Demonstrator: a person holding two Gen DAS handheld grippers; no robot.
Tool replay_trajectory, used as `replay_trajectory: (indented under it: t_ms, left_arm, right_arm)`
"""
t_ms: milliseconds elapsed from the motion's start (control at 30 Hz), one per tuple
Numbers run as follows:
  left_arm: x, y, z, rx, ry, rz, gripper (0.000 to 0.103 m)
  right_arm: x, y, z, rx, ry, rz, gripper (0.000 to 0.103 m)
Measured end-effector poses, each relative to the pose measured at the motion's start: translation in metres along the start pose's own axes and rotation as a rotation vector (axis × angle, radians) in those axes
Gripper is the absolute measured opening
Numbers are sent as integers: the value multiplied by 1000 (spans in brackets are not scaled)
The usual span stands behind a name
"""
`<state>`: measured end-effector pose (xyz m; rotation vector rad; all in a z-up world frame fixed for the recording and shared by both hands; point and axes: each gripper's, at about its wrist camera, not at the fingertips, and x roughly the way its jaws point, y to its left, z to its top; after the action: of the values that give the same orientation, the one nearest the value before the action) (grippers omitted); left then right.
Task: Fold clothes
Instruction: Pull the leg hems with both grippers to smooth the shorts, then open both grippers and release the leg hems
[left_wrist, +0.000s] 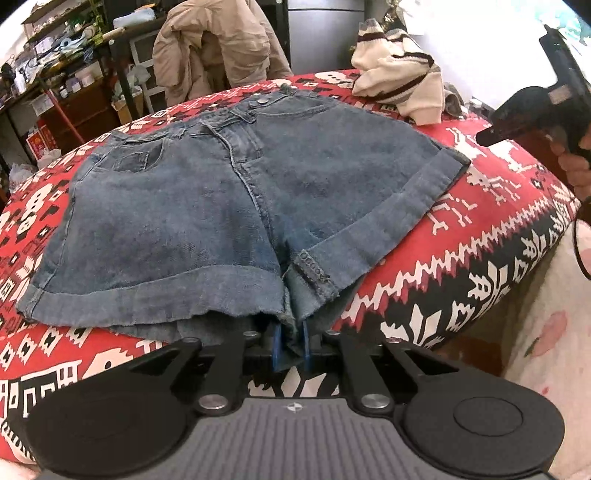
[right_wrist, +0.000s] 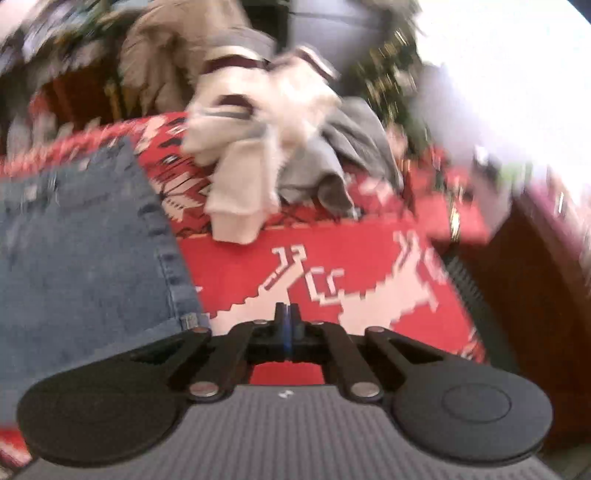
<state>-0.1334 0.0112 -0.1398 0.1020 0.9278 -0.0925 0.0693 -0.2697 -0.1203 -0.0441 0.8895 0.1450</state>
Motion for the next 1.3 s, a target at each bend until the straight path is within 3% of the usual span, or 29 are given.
replay_trajectory:
  t_ms: [67,133,200,233,267,367,467,500,600,667,700,800,867,967,1133,1300]
  left_arm:
    - [-3,5,0,-22,-5,-27,23]
    - [-8,11,0,-48,-16,-62,38]
    - [-15,18,-1,-59,-36,-76,45]
    - [-19,21,-1,-64,-46,-84,50]
    - [-23,25,-1,-70,-55,-91,52]
    - [-31,41,-3,-91,-56,-115,58]
    - [-38,65,-7,-130,-58,-136,62]
    - [-41,74,-8,-143,-64,-144,68]
    - [-49,103,-13,-170,-98,-88,77]
    - [-50,120,-14,-175,-101,16,78]
    - [-49,129,-14,-174,-101,57,77]
    - [-44,159,-15,-165,-100,159,77]
    - [-40,181,-16,-150,-108,189,77]
    - [-34,202,-16,-106,-122,212,77]
    - [-23,234,-17,-56,-160,199,77]
    - [-12,241,-22,89,-92,198,77]
  right_arm:
    - [-7,0,-2,32,-16,63,4]
    - [-15,0,-4,64,-31,126,9]
    - [-20,14,-8,48,-34,158,10]
    - [-24,23,-10,35,-33,177,16]
    - [-27,33,-12,22,-32,196,23]
    - [-37,61,-19,-17,-30,253,32]
    - [-47,94,-25,-43,-17,311,35]
    - [-51,105,-27,-54,-17,337,36]
    - [-64,136,-33,-98,-34,381,51]
    - [-71,154,-36,-127,-42,402,61]
    - [-75,163,-38,-141,-43,406,61]
    - [-80,182,-43,-160,-36,415,62]
    - [-82,193,-46,-164,-26,420,67]
    - [-85,207,-50,-176,-26,417,79]
    - [-87,218,-54,-190,-5,427,87]
    - [-91,224,-58,-203,-1,432,90]
